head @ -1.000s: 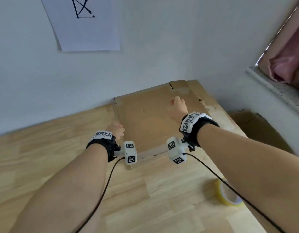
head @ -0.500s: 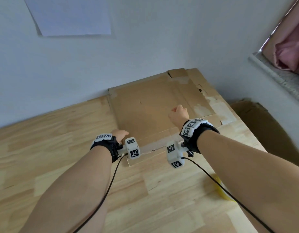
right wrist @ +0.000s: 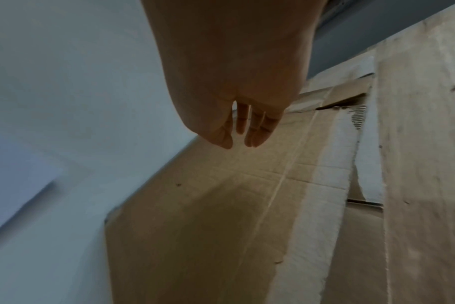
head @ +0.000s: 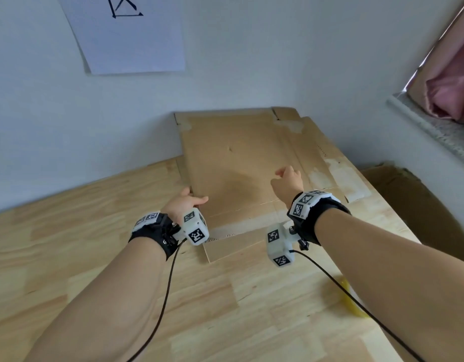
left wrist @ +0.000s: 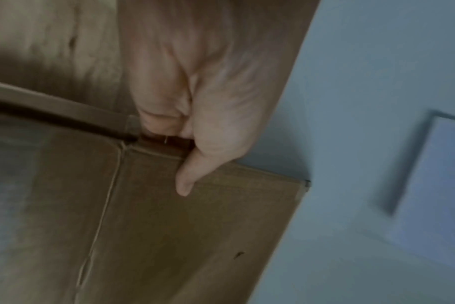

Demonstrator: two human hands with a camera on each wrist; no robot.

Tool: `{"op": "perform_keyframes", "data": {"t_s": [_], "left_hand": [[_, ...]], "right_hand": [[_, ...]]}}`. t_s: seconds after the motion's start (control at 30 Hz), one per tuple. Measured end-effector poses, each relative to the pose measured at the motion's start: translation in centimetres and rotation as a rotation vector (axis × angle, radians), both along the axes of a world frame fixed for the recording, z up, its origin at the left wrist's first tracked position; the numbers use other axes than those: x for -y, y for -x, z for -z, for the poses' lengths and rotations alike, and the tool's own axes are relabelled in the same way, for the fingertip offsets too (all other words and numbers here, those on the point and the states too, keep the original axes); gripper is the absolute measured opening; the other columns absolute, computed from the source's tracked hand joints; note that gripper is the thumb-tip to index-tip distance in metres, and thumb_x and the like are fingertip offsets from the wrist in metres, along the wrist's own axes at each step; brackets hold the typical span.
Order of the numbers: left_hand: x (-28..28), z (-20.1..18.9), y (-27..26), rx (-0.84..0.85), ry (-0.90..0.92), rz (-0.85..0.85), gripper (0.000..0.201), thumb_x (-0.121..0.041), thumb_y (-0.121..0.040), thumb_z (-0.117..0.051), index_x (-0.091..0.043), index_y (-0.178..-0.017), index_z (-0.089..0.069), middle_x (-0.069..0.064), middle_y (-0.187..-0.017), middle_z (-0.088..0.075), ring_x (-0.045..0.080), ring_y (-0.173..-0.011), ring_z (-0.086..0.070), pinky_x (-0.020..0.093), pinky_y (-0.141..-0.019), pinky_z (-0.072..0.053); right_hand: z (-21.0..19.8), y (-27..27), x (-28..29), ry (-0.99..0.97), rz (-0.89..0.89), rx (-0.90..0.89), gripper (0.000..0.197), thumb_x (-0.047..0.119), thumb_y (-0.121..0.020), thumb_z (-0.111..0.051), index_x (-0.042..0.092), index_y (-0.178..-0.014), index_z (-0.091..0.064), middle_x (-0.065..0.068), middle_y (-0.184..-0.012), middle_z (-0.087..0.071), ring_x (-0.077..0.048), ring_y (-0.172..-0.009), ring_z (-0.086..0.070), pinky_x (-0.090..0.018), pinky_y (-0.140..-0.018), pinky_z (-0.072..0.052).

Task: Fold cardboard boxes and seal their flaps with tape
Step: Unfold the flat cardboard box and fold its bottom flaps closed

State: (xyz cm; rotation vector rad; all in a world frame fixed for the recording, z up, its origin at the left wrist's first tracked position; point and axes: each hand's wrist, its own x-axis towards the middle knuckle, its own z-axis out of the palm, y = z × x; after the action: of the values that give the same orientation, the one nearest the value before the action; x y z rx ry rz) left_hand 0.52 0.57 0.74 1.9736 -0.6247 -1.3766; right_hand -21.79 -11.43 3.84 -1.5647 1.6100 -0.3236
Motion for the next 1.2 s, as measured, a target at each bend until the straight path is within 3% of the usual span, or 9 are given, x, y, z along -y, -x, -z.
{"op": "perform_keyframes", "data": {"t_s": [0.17, 0.23, 0.37, 0.43, 0.53, 0.7, 0.83, 1.07, 1.2], "left_hand": [[-1.1, -2.4, 0.1, -0.05, 0.115, -0.027, 0.06, 0.004, -0.083, -0.065, -0.014, -0.135, -0.041, 0.006, -0.127, -0.057, 0.021, -0.11, -0.058, 0.036, -0.088, -0.05], [-2.2, -3.0, 0.0, 0.025, 0.104, -0.007, 0.073, 0.003, -0.08, -0.068, -0.017, -0.142, -0.035, 0.005, -0.135, -0.052, 0.022, -0.119, -0.053, 0.042, -0.098, -0.045], [-3.5, -4.7, 0.0, 0.17, 0.146, 0.032, 0.069, 0.005, -0.08, -0.067, -0.013, -0.14, -0.037, 0.01, -0.131, -0.056, 0.022, -0.113, -0.057, 0.033, -0.088, -0.05], [-4.0, -5.3, -0.2, 0.225, 0.161, 0.069, 0.071, 0.004, -0.078, -0.07, -0.013, -0.14, -0.039, 0.01, -0.132, -0.055, 0.023, -0.116, -0.056, 0.04, -0.096, -0.048], [-4.8, -6.3, -0.5, 0.305, 0.164, 0.118, 0.07, 0.002, -0.076, -0.072, -0.014, -0.136, -0.042, 0.009, -0.127, -0.059, 0.024, -0.112, -0.059, 0.047, -0.099, -0.047], [-5.4, -8.1, -0.1, 0.476, 0.181, 0.209, 0.064, -0.008, -0.075, -0.075, -0.015, -0.132, -0.047, 0.003, -0.121, -0.063, 0.021, -0.107, -0.061, 0.044, -0.097, -0.048], [-6.0, -10.2, 0.2, 0.547, 0.191, 0.244, 0.062, -0.003, -0.079, -0.069, -0.016, -0.135, -0.045, 0.003, -0.125, -0.059, 0.023, -0.113, -0.057, 0.041, -0.1, -0.046], [-5.7, -13.8, -0.1, 0.485, 0.261, 0.224, 0.034, -0.009, -0.087, -0.064, -0.012, -0.118, -0.049, 0.002, -0.117, -0.057, 0.02, -0.108, -0.056, 0.035, -0.096, -0.046], [-5.4, -16.3, 0.5, 0.245, 0.43, 0.078, 0.035, 0.001, -0.086, -0.063, -0.01, -0.118, -0.053, 0.006, -0.112, -0.063, 0.02, -0.098, -0.062, 0.028, -0.082, -0.051]], "right_hand": [[-3.8, -0.8, -0.6, 0.181, -0.063, 0.085, 0.034, 0.004, -0.091, -0.044, 0.007, -0.125, -0.044, -0.008, -0.134, -0.033, -0.015, -0.08, -0.045, -0.027, -0.074, -0.039], [-5.7, -1.1, -0.9, 0.283, -0.08, 0.109, 0.036, 0.003, -0.089, -0.045, 0.008, -0.124, -0.043, -0.007, -0.133, -0.033, -0.017, -0.084, -0.047, -0.029, -0.077, -0.041], [-9.2, -1.1, -1.2, 0.538, -0.068, 0.148, 0.041, -0.003, -0.083, -0.047, 0.005, -0.123, -0.044, -0.011, -0.135, -0.035, -0.03, -0.114, -0.046, -0.038, -0.099, -0.04], [-10.9, -1.0, -1.4, 0.668, -0.045, 0.155, 0.045, -0.004, -0.079, -0.047, 0.004, -0.122, -0.044, -0.012, -0.136, -0.035, -0.032, -0.116, -0.043, -0.038, -0.1, -0.038], [-13.6, -1.1, -2.3, 0.786, 0.013, 0.18, 0.052, -0.002, -0.074, -0.049, 0.009, -0.124, -0.043, -0.006, -0.143, -0.029, -0.028, -0.123, -0.036, -0.035, -0.098, -0.033], [-16.9, -1.9, -4.0, 0.854, -0.129, 0.166, 0.06, 0.022, -0.084, -0.056, 0.018, -0.139, -0.033, 0.001, -0.151, -0.025, -0.02, -0.143, -0.018, -0.045, -0.117, -0.013], [-18.7, -2.4, -4.6, 0.927, -0.143, 0.057, 0.063, 0.049, -0.083, -0.059, 0.023, -0.137, -0.039, -0.001, -0.138, -0.039, -0.02, -0.13, -0.032, -0.036, -0.111, -0.016], [-17.8, -3.0, -6.2, 0.85, -0.286, 0.097, 0.013, 0.021, -0.089, -0.054, 0.022, -0.098, -0.063, 0.004, -0.107, -0.054, -0.015, -0.103, -0.052, -0.031, -0.098, -0.022], [-16.3, -3.8, -7.0, 0.702, -0.368, 0.181, 0.014, 0.013, -0.087, -0.053, 0.027, -0.086, -0.055, 0.006, -0.1, -0.057, -0.011, -0.09, -0.056, -0.04, -0.097, -0.04]]}}
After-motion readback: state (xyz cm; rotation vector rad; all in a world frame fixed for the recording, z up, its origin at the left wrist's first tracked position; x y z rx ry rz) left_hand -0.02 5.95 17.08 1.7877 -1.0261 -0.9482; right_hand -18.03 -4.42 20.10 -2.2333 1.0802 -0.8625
